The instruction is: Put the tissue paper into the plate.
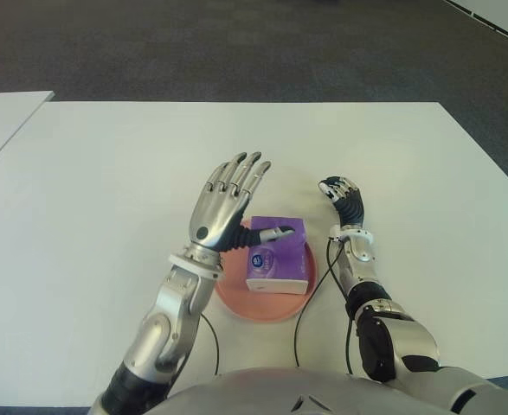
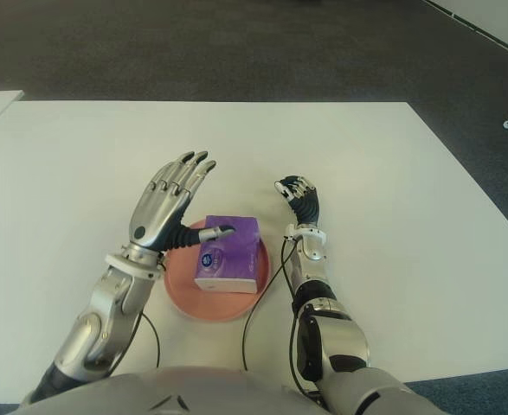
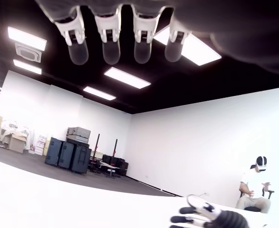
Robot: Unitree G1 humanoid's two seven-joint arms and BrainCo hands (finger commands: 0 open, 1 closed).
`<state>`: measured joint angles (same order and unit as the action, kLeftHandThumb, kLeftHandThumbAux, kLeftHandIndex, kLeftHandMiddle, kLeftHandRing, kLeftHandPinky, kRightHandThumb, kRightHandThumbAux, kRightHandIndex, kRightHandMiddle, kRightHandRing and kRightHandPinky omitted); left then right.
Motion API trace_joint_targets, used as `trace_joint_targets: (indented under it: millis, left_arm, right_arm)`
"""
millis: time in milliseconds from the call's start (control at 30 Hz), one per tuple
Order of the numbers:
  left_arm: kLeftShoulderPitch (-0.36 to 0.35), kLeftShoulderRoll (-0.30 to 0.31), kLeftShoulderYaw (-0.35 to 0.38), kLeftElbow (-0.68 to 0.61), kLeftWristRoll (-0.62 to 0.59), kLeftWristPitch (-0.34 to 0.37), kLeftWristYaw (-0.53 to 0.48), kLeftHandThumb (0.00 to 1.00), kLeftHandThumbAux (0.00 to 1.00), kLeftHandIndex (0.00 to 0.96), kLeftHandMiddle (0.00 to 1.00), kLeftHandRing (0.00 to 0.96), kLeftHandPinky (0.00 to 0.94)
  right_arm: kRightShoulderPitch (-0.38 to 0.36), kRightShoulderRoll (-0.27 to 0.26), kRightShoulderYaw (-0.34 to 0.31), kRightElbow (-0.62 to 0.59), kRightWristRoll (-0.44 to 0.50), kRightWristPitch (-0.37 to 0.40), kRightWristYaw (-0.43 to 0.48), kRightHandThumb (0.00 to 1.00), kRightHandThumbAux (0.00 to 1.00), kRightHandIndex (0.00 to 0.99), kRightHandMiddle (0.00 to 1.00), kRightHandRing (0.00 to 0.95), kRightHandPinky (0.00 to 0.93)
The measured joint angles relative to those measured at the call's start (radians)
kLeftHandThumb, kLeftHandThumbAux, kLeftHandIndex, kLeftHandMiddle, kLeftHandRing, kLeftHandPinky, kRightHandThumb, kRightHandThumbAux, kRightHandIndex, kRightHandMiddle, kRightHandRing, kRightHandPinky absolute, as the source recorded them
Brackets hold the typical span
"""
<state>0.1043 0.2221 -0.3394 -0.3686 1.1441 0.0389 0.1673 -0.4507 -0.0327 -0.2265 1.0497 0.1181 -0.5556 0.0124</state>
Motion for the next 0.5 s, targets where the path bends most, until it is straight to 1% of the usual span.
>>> trace_joint_targets:
  millis: [133, 200, 267, 333, 367, 400, 467, 500]
  left_arm:
    - [-0.057, 0.049, 0.089, 0.117, -0.040, 0.017, 0.016, 0.175, 0.137, 0.000, 0.000, 0.000, 0.002]
    - [-0.077, 0.066, 0.133, 0.160, -0.050, 0.053, 0.017, 0.179, 0.141, 0.003, 0.000, 0.000, 0.015]
    - [-0.084, 0.074, 0.162, 0.176, -0.053, 0.082, 0.024, 0.183, 0.144, 0.006, 0.000, 0.000, 0.026]
    - [-0.083, 0.079, 0.184, 0.183, -0.056, 0.103, 0.049, 0.211, 0.163, 0.076, 0.015, 0.016, 0.095]
    - [-0.078, 0.079, 0.197, 0.184, -0.064, 0.103, 0.074, 0.216, 0.167, 0.089, 0.021, 0.021, 0.107]
    - [-0.075, 0.079, 0.206, 0.185, -0.073, 0.103, 0.094, 0.234, 0.180, 0.136, 0.053, 0.049, 0.141]
    - [-0.061, 0.074, 0.230, 0.197, -0.139, 0.060, 0.154, 0.259, 0.204, 0.199, 0.111, 0.103, 0.195]
    - [-0.054, 0.068, 0.244, 0.210, -0.181, 0.024, 0.181, 0.264, 0.210, 0.210, 0.124, 0.116, 0.207]
  right_arm:
    - [-0.001, 0.000, 0.003, 0.000, -0.003, -0.001, -0.008, 0.696, 0.723, 0.412, 0.454, 0.399, 0.195]
    - [0.000, 0.000, 0.003, 0.000, -0.002, -0.005, -0.008, 0.696, 0.723, 0.412, 0.453, 0.393, 0.184]
    - [0.001, 0.000, 0.003, 0.000, -0.002, -0.010, -0.007, 0.696, 0.723, 0.411, 0.452, 0.390, 0.177]
    - [0.003, -0.001, 0.003, -0.001, -0.002, -0.014, -0.006, 0.696, 0.723, 0.411, 0.450, 0.382, 0.171]
    - [0.004, -0.002, 0.003, -0.002, -0.002, -0.014, -0.006, 0.696, 0.723, 0.411, 0.449, 0.381, 0.170]
    - [0.005, -0.003, 0.003, -0.002, -0.002, -0.015, -0.006, 0.696, 0.723, 0.410, 0.448, 0.377, 0.167]
    - [0.007, -0.008, 0.002, -0.005, -0.001, -0.015, -0.005, 0.696, 0.723, 0.410, 0.446, 0.373, 0.165]
    - [0.010, -0.009, 0.002, -0.009, -0.001, -0.016, -0.004, 0.696, 0.723, 0.410, 0.446, 0.372, 0.166]
